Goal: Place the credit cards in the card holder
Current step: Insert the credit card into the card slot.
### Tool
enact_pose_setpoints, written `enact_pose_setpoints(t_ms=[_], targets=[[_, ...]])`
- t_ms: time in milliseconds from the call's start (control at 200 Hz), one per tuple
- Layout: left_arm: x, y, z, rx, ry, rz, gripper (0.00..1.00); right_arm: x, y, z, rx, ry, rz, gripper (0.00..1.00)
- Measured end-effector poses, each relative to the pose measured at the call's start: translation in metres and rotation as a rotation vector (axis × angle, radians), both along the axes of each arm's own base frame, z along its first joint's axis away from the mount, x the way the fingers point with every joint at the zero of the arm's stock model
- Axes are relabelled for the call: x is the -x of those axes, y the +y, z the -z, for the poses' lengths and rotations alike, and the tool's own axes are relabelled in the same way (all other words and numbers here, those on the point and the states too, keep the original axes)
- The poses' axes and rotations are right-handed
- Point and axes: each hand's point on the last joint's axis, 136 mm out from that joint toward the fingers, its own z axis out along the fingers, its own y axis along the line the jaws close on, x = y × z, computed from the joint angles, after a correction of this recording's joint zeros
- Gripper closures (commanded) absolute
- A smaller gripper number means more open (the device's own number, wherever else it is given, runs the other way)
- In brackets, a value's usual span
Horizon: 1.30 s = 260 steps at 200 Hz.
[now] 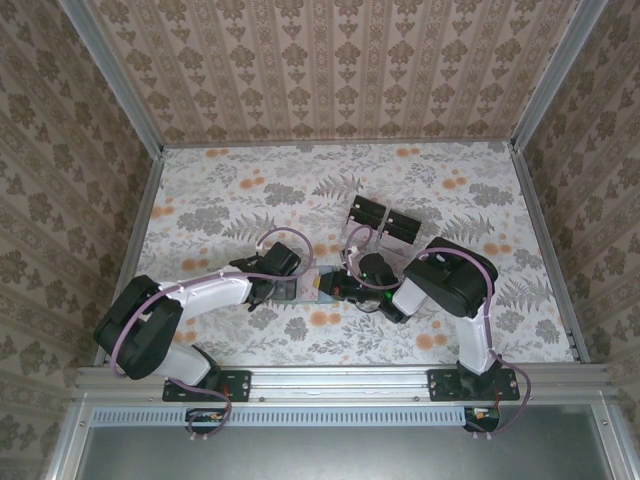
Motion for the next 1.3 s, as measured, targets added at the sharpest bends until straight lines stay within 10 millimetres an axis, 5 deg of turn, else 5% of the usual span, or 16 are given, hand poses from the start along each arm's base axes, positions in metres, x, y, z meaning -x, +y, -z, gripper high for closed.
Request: enact_pose_setpoints(t_ms=[650,1090,1300], targets=[[0.0,0.005,-0.004,-0.009,0.011,-0.019,0.0,-0.004,0.01,0.004,0.028,0.066,-0.026,1.0],[0.001,0.026,-0.01,-0.013,0.034,-0.086,0.0,-0.006,0.012,-0.013,0.14,0.052,-0.065,0.46],[-0.002,0.027,-0.016,0.007,0.014,-0.102,0.0,-0.006,0.004,-0.019,0.271,0.044,-0.088,0.38]])
